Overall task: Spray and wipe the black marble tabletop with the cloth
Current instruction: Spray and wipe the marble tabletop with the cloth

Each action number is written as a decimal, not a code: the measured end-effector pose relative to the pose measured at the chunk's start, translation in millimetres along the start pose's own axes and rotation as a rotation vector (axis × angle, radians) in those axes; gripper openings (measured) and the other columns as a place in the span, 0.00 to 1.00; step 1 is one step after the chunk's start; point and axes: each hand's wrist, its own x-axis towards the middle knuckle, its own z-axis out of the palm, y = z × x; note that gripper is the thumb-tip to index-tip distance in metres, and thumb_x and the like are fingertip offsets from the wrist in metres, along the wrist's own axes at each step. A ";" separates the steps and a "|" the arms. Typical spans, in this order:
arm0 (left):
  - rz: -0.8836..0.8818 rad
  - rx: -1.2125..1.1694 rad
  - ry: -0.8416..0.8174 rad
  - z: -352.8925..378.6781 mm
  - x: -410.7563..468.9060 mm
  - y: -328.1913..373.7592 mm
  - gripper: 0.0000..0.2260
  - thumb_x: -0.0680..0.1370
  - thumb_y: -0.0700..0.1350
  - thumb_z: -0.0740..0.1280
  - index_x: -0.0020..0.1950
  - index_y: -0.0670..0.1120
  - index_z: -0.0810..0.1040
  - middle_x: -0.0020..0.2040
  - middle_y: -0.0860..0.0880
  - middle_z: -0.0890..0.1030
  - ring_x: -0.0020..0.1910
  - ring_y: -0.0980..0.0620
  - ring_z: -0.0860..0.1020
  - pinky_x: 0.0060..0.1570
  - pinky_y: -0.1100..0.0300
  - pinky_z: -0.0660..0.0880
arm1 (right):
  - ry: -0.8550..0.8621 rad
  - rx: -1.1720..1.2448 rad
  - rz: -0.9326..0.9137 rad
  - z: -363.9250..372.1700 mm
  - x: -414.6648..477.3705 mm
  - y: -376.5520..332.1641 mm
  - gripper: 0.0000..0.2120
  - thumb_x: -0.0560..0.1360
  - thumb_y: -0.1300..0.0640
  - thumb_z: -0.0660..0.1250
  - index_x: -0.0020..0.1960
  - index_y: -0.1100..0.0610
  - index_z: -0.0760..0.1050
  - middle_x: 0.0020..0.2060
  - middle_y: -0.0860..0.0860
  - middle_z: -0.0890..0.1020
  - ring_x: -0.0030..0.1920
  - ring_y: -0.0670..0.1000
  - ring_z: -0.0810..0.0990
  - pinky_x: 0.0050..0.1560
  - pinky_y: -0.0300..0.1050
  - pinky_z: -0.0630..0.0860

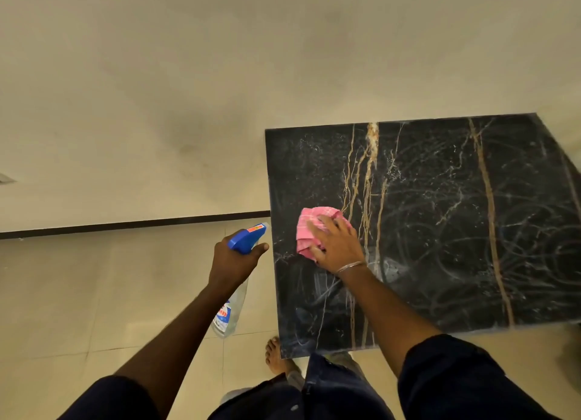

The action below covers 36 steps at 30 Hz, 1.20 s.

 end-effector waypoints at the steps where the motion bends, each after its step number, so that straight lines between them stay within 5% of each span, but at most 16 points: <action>1: -0.008 0.000 -0.005 1.2 -0.2 0.9 0.14 0.74 0.46 0.73 0.53 0.39 0.76 0.33 0.53 0.72 0.31 0.55 0.72 0.36 0.69 0.68 | 0.022 0.020 0.088 -0.3 -5.2 14.8 0.28 0.77 0.40 0.55 0.77 0.43 0.59 0.76 0.50 0.63 0.74 0.60 0.59 0.70 0.60 0.62; 8: -0.034 0.010 0.030 1.9 -4.0 -1.7 0.11 0.74 0.49 0.73 0.49 0.45 0.74 0.32 0.52 0.73 0.31 0.53 0.73 0.36 0.68 0.69 | 0.115 0.096 0.471 -2.7 -14.9 28.2 0.28 0.77 0.44 0.58 0.76 0.46 0.61 0.74 0.54 0.63 0.71 0.62 0.61 0.65 0.62 0.68; 16: -0.030 -0.019 0.061 -0.2 -13.4 -7.2 0.08 0.74 0.45 0.72 0.42 0.43 0.76 0.28 0.51 0.72 0.27 0.55 0.71 0.34 0.66 0.70 | 0.104 0.089 0.149 28.3 -24.6 -88.9 0.29 0.77 0.37 0.57 0.74 0.46 0.61 0.72 0.56 0.67 0.70 0.62 0.66 0.67 0.62 0.66; 20: -0.047 -0.027 0.044 4.3 -16.4 -8.2 0.08 0.74 0.44 0.72 0.44 0.42 0.75 0.30 0.49 0.72 0.28 0.54 0.71 0.34 0.65 0.70 | 0.050 0.067 -0.019 27.1 -35.0 -64.8 0.29 0.77 0.39 0.57 0.76 0.45 0.59 0.74 0.55 0.64 0.73 0.60 0.63 0.70 0.61 0.63; 24: -0.058 -0.033 0.051 7.2 -16.9 -9.7 0.09 0.74 0.44 0.72 0.47 0.42 0.75 0.32 0.49 0.73 0.30 0.53 0.72 0.36 0.65 0.70 | 0.149 0.034 0.145 19.3 -50.1 -0.5 0.28 0.76 0.37 0.55 0.73 0.47 0.67 0.69 0.54 0.70 0.66 0.59 0.68 0.60 0.57 0.74; 30: -0.059 -0.007 0.056 8.1 -21.2 -11.1 0.09 0.75 0.44 0.71 0.47 0.41 0.74 0.31 0.50 0.72 0.30 0.52 0.71 0.36 0.65 0.70 | 0.218 0.113 0.466 17.1 -61.8 24.6 0.26 0.76 0.43 0.60 0.73 0.49 0.68 0.68 0.58 0.69 0.66 0.63 0.66 0.60 0.60 0.73; 36: -0.087 -0.027 0.037 10.0 -31.6 -13.3 0.08 0.74 0.43 0.72 0.41 0.43 0.75 0.28 0.50 0.71 0.27 0.54 0.70 0.34 0.65 0.69 | 0.195 0.132 0.234 35.8 -68.6 -67.1 0.27 0.75 0.40 0.62 0.72 0.47 0.67 0.67 0.57 0.70 0.65 0.60 0.69 0.54 0.54 0.79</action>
